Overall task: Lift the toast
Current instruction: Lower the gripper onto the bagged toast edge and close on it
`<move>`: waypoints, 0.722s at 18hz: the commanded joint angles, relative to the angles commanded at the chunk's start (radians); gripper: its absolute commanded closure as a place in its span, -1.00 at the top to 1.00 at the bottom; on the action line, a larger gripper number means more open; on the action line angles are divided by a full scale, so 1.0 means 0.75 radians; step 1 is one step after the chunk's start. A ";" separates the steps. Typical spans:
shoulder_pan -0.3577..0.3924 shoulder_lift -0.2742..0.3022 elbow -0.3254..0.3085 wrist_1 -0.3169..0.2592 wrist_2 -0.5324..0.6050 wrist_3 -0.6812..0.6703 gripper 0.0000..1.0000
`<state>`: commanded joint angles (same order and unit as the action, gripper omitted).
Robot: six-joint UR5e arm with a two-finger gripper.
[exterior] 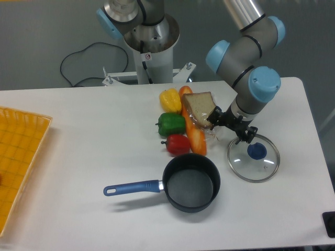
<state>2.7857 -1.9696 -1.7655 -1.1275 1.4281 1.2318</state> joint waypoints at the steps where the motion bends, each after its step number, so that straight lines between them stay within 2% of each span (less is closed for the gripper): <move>1: 0.002 0.000 -0.012 0.000 -0.006 0.000 0.89; 13: -0.024 -0.016 -0.016 0.006 -0.016 -0.086 0.84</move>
<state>2.7673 -1.9819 -1.7779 -1.1229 1.4159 1.1674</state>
